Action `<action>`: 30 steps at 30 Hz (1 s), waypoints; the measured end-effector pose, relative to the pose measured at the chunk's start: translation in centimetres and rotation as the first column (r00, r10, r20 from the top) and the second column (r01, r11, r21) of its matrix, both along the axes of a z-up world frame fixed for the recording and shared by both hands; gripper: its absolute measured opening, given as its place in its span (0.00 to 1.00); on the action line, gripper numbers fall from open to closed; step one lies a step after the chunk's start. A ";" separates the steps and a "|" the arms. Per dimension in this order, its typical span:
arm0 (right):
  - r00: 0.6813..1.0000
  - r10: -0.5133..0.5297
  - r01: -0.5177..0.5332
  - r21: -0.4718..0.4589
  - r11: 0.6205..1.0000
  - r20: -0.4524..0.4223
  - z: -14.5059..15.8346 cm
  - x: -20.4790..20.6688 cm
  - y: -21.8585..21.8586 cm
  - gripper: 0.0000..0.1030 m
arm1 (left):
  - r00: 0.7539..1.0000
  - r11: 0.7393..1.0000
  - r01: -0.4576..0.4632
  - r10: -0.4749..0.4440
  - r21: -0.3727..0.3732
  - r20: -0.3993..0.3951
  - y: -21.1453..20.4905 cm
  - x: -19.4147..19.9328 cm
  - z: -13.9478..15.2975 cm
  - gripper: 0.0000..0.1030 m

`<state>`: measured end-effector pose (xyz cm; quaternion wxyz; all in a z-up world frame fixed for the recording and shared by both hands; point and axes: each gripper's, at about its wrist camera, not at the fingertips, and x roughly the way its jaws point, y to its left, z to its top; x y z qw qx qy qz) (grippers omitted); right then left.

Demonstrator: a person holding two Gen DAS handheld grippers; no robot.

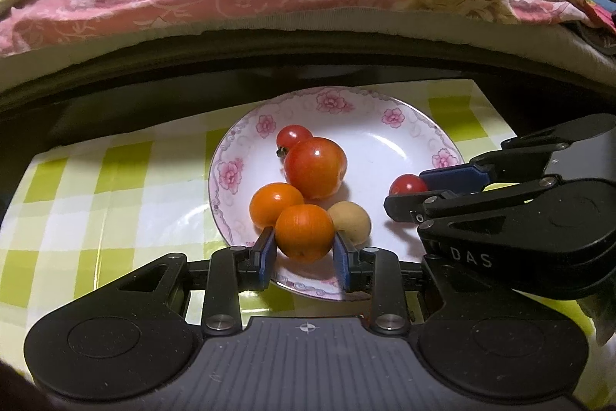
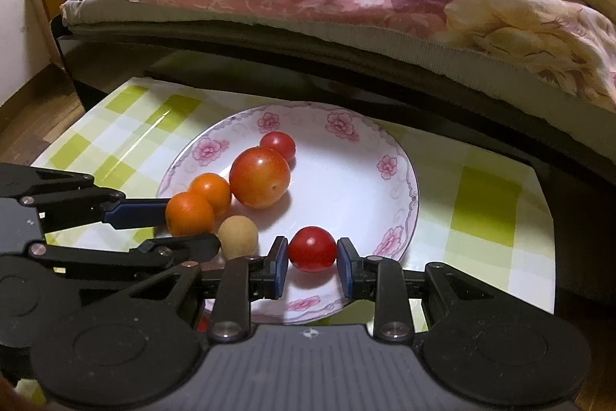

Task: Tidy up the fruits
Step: 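Carry the mandarin and cherry tomato over the white plate with both tools, then open both tools to drop the mandarin and cherry tomato into the plate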

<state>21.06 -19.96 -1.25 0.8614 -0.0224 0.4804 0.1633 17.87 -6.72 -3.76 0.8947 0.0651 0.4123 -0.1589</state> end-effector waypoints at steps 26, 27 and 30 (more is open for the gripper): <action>0.987 -0.105 0.093 0.099 0.991 0.119 6.2 -2.0 -1.5 0.40 | 0.994 0.997 -0.036 0.042 -0.061 0.099 1.8 -3.0 6.0 0.63; 0.989 -0.097 0.086 0.097 0.991 0.113 6.2 -2.4 -1.4 0.40 | 0.995 0.998 -0.037 0.042 -0.055 0.095 1.9 -3.4 6.0 0.63; 0.992 -0.077 0.069 0.084 0.994 0.096 5.9 -3.5 -0.9 0.40 | 0.996 0.998 -0.041 0.044 -0.041 0.077 2.3 -4.7 5.7 0.64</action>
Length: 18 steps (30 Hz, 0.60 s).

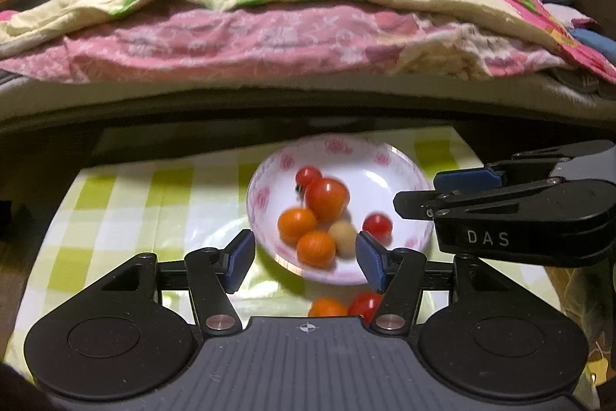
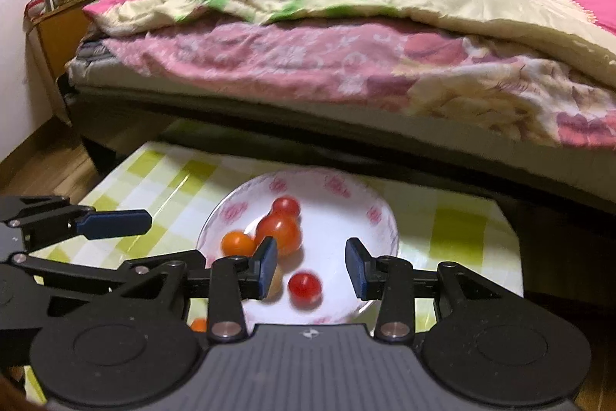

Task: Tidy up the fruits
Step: 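Withdraw both open tools from the plate toward the remaining fruit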

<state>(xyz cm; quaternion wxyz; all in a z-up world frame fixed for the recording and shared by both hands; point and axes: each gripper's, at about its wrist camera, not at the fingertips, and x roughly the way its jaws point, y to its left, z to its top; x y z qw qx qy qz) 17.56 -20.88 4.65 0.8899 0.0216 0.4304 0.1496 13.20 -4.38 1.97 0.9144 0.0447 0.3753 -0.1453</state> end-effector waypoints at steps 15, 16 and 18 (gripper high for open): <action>0.996 0.019 -0.019 0.007 1.000 -0.082 0.2 -5.9 0.8 0.40 | 0.995 1.000 0.025 -0.025 0.005 -0.099 0.5 -6.1 -1.6 0.64; 0.996 0.019 -0.018 0.009 1.000 -0.087 0.3 -6.3 0.9 0.40 | 0.994 1.000 0.031 -0.030 0.008 -0.105 0.4 -6.3 -1.8 0.65; 0.995 0.023 -0.022 0.010 1.000 -0.092 0.4 -6.9 0.9 0.40 | 0.992 0.999 0.037 -0.035 0.017 -0.119 0.3 -6.7 -2.2 0.65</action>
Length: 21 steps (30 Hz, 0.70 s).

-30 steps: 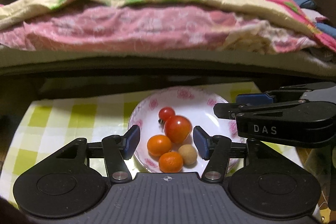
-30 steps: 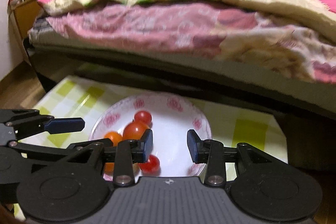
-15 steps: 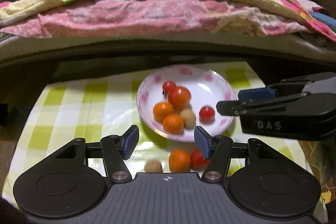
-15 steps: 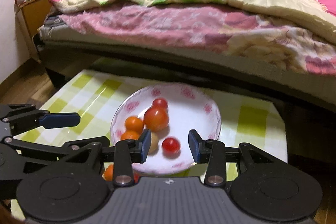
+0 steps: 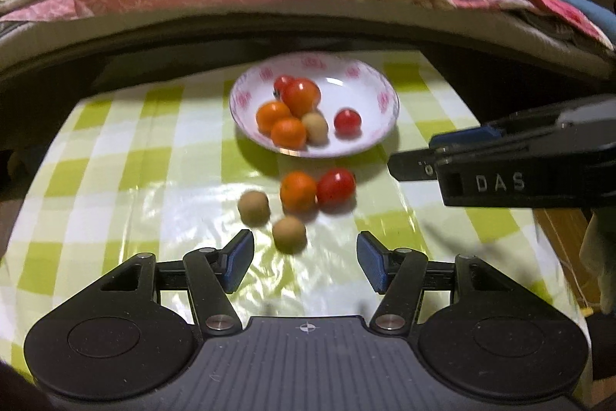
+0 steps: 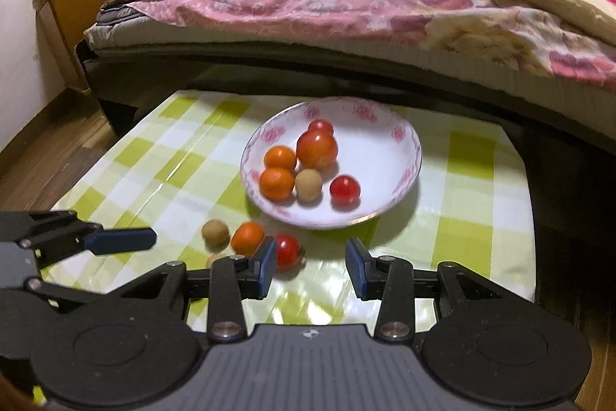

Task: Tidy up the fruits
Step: 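Withdraw both open tools from the plate toward the remaining fruit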

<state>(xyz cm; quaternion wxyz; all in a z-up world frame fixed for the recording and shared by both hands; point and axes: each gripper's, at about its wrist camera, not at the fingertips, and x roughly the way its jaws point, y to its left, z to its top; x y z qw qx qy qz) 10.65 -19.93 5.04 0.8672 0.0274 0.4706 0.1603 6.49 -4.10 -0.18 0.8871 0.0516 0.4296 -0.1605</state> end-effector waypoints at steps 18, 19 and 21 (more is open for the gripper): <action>0.992 0.112 -0.114 -0.026 0.993 -0.054 -3.4 2.0 2.1 0.41 | 0.997 1.000 0.009 -0.010 -0.014 -0.072 0.4 0.9 -2.0 0.67; 0.991 0.120 -0.121 -0.024 0.992 -0.058 -3.6 2.2 2.2 0.42 | 0.997 1.000 0.010 -0.012 -0.016 -0.076 0.4 1.0 -2.1 0.67; 0.990 0.126 -0.127 -0.017 0.992 -0.064 -3.9 2.4 2.2 0.46 | 0.996 1.000 0.008 -0.010 -0.021 -0.087 0.5 1.1 -2.2 0.67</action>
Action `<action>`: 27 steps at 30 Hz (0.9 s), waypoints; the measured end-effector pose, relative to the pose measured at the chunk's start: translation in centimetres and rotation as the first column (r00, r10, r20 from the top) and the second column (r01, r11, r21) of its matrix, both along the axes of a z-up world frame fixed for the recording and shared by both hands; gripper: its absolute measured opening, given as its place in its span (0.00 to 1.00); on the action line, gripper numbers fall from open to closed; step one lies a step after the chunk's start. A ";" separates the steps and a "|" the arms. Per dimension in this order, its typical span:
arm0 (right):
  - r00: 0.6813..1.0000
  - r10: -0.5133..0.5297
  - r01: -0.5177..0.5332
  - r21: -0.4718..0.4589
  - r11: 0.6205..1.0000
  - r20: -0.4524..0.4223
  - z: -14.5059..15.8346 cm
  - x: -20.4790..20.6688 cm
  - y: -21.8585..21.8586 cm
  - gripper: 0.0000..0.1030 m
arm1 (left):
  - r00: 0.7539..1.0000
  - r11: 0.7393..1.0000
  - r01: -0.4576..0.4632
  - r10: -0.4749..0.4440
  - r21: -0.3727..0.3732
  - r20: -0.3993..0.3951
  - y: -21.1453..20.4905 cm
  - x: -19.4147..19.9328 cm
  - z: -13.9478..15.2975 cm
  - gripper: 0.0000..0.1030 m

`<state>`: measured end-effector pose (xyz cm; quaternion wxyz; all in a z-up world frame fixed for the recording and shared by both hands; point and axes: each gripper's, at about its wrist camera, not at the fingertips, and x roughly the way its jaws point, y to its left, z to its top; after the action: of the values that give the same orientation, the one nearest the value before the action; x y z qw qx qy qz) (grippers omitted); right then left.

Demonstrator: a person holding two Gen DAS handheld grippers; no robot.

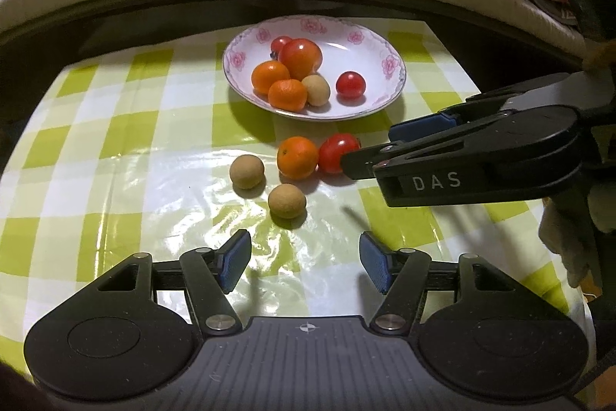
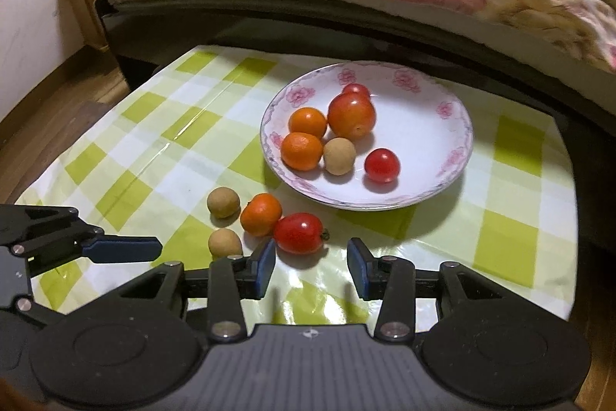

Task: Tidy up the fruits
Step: 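Withdraw both open tools from the plate toward the remaining fruit, then grasp the larger red tomato with the right tool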

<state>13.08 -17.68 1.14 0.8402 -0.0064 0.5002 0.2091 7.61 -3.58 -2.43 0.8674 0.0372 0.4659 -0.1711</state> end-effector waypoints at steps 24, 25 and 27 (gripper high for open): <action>0.998 0.061 -0.062 -0.044 0.997 -0.010 -2.5 1.7 2.0 0.38 | 1.000 1.000 0.008 -0.008 -0.007 -0.019 -0.1 0.8 -0.9 0.69; 0.998 0.056 -0.057 -0.046 0.997 -0.012 -2.4 1.7 1.8 0.38 | 1.000 1.000 0.011 -0.011 -0.007 -0.012 -0.2 0.9 -1.0 0.68; 0.999 0.043 -0.044 -0.040 0.998 -0.013 -2.1 1.5 1.2 0.38 | 1.000 1.000 0.011 -0.011 -0.004 -0.001 -0.3 1.1 -1.2 0.65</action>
<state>14.59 -16.48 -0.98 0.8322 -0.0332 0.5091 0.2173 8.75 -3.90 -3.59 0.8662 0.0379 0.4657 -0.1771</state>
